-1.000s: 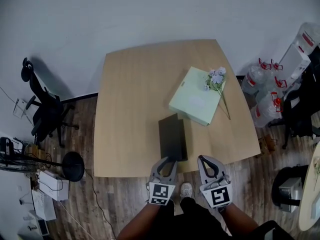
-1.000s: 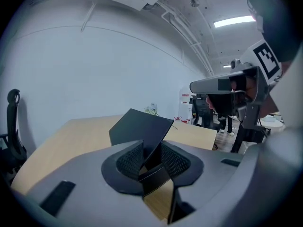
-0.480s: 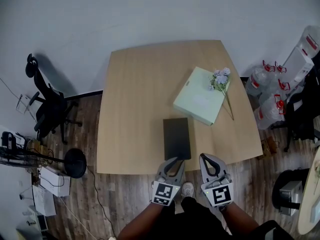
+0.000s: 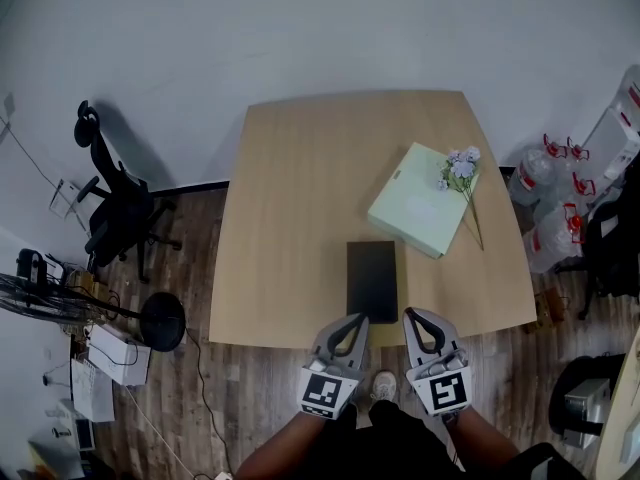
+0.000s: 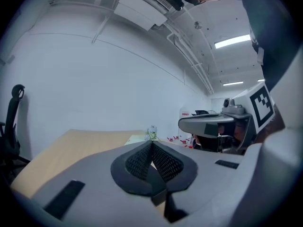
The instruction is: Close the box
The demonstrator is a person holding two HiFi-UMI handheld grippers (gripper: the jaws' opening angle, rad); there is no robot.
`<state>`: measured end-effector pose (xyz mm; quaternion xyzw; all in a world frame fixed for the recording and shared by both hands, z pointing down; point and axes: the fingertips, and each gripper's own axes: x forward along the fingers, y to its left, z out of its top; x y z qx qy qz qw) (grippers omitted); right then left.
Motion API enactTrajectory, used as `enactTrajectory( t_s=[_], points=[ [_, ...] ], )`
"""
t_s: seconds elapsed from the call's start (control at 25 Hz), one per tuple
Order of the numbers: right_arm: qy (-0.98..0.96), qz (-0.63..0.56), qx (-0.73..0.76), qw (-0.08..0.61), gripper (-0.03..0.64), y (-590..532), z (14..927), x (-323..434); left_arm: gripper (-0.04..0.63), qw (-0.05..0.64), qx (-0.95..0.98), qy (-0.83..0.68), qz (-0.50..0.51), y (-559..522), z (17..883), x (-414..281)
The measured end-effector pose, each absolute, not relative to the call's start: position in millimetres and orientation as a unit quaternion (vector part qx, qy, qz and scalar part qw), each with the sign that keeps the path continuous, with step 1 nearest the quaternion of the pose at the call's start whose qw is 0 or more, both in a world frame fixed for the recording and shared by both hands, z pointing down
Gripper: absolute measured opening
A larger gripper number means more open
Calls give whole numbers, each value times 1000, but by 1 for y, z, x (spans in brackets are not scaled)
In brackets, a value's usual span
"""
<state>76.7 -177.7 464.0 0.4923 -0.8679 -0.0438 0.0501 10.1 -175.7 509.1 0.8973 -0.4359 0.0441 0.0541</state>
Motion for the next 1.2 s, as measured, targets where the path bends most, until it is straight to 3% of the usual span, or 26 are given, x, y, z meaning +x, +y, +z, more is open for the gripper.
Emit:
enactTrajectory(
  t_s=[0.44,1.2],
  points=[
    [-899,-45,434,40,11,-178,429,36,11,70,877,-475,9,-168,482,-32],
    [-895,-65,438,56,11,-179,426,33,11,76,874,-479,17,-167,487,-40]
  ],
)
